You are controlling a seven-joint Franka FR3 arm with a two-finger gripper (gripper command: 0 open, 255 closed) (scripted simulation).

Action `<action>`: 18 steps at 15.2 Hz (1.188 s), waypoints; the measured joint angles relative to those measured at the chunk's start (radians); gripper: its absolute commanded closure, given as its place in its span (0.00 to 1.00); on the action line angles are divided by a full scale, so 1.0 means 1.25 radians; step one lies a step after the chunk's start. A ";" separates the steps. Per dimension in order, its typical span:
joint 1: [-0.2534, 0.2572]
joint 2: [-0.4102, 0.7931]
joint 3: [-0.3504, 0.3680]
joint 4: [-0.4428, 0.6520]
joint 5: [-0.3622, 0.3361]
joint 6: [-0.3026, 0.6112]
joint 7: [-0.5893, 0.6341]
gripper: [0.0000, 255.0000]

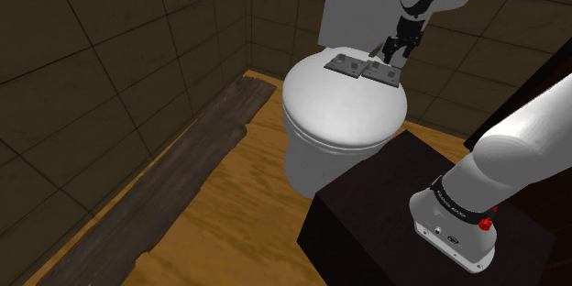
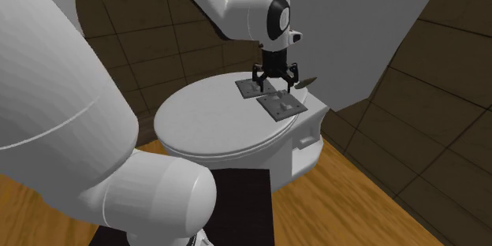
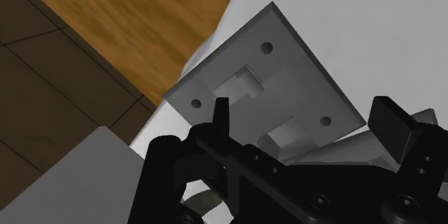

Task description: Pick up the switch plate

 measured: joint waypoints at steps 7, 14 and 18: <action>-0.022 0.125 -0.027 0.036 0.043 0.085 -0.042 0.00; -0.024 0.164 -0.026 0.027 0.058 0.131 -0.048 1.00; -0.024 0.164 -0.026 0.027 0.058 0.132 -0.048 1.00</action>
